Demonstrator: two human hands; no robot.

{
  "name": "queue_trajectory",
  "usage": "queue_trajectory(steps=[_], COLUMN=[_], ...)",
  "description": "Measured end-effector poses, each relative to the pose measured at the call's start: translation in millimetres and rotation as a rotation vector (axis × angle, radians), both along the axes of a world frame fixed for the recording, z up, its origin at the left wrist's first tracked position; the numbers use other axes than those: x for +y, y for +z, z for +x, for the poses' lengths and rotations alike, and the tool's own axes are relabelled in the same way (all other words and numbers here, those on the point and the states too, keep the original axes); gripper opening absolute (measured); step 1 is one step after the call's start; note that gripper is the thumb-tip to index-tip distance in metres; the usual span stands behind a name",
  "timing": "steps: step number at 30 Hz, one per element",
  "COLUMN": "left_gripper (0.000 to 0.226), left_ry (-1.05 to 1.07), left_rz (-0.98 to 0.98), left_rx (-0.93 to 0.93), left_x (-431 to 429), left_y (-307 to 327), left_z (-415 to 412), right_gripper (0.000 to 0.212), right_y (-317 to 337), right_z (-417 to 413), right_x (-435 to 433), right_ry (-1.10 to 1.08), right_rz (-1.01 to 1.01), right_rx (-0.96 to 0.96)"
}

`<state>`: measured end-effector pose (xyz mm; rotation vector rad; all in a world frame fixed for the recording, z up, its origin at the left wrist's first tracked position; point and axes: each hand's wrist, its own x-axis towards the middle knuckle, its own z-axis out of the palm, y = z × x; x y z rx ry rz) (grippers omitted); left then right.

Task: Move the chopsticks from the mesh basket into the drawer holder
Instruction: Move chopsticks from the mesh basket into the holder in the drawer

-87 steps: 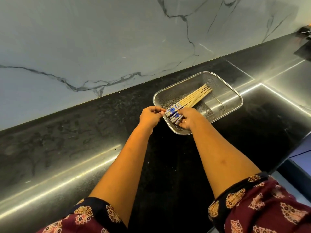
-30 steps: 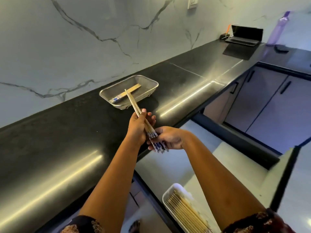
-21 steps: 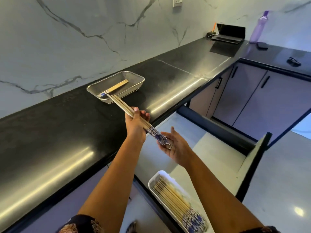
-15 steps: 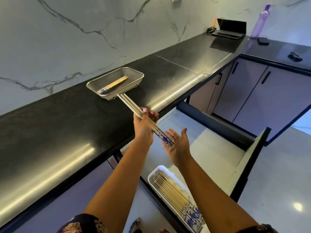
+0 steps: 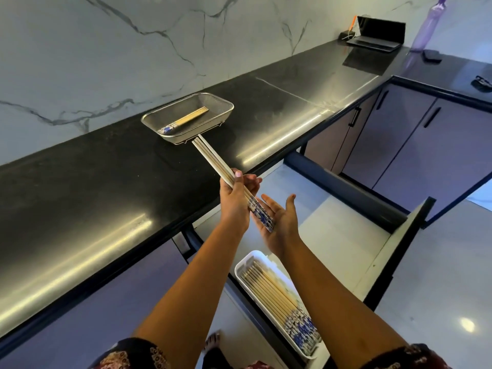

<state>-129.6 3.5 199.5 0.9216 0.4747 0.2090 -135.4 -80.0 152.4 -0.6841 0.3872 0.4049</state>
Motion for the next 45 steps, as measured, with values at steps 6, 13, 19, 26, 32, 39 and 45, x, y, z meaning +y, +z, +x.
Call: queue_trajectory(steps=[6,13,19,26,32,39,45], left_gripper=[0.008,0.012,0.016,0.021,0.013,0.045,0.033], left_ry=[-0.064,-0.24,-0.366,-0.496,-0.592,-0.481,-0.382], left_rz=[0.066,0.208,0.244,0.26,0.333,0.564,0.758], left_rx=[-0.017,0.048,0.072,0.166,0.315,0.394,0.442], left_x=[2.6,-7.2,-26.7,-26.4,-24.9,28.6,64.8], left_y=[-16.5,-51.9,-76.1,-106.2,-128.7,-141.1,-151.8], left_z=[-5.4,-15.8,-28.5,-41.0,-53.9,-54.7,-43.2], right_gripper=[0.037,0.035,0.027,0.026,0.028,0.019,0.004], right_y=[6.2,27.8,23.7,-3.2,-35.6,-83.4,-113.1], right_z=[3.8,23.4,39.8,41.6,30.0,8.8,-13.9], right_x=[-9.8,-16.7,-20.4,-31.1,-34.8,-43.5,-37.0], right_ry=[0.257,0.468,0.669,0.831,0.897,0.794,0.889], right_rz=[-0.744,-1.039,-1.06,-0.992,-0.974,-0.89,-1.076], right_rx=[-0.201,-0.499,-0.456,-0.371,-0.334,-0.166,-0.095])
